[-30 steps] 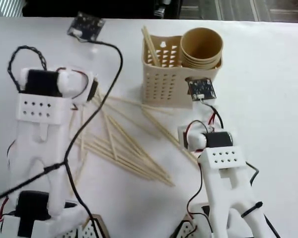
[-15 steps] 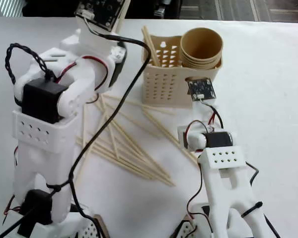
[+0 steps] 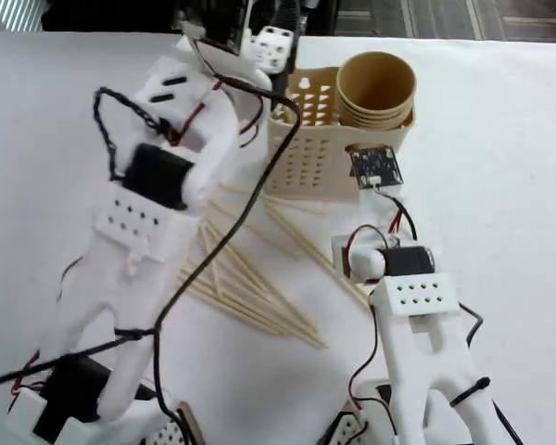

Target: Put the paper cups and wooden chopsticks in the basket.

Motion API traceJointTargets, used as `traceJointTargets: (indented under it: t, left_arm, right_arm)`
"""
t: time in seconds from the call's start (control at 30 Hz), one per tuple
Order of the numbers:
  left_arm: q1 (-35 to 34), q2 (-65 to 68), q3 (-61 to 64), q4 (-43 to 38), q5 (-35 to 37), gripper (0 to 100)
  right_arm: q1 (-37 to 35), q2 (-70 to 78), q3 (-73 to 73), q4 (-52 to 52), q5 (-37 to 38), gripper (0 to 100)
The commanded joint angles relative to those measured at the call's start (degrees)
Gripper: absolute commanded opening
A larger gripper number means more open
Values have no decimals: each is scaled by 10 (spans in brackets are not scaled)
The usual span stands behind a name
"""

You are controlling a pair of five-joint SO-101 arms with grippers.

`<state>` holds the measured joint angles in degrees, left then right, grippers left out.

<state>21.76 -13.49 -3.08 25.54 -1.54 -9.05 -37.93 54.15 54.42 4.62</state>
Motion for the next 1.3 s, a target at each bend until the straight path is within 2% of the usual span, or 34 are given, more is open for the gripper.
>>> traceJointTargets:
  t: [0.0, 0.17, 0.33, 0.47, 0.7, 0.83, 0.97, 1.1, 1.27]
  left_arm:
    - [10, -26, 69, -102, 3, 20]
    - [6, -26, 148, -131, 3, 37]
    - [-4, -30, 165, -88, 4, 153]
    - [-28, -31, 97, 11, 3, 156]
    - [-110, -31, -40, 255, 3, 154]
    - [-147, -32, -49, 356, 1, 155]
    - [-167, -29, -46, 443, -50, 157]
    - [-190, -28, -44, 526, -62, 160]
    - [-205, -26, -33, 617, -102, 225]
  right_arm:
    - [7, -16, -4, -7, -2, 18]
    - [7, -16, -4, -7, -2, 18]
    - [7, -16, -4, -7, -2, 18]
    - [7, -16, -4, -7, -2, 18]
    - [7, -16, -4, -7, -2, 18]
    - [7, -16, -4, -7, -2, 18]
    - [7, -16, 1, -9, -2, 18]
    - [7, -16, 18, -38, -2, 18]
    - [7, -16, 21, -43, -2, 18]
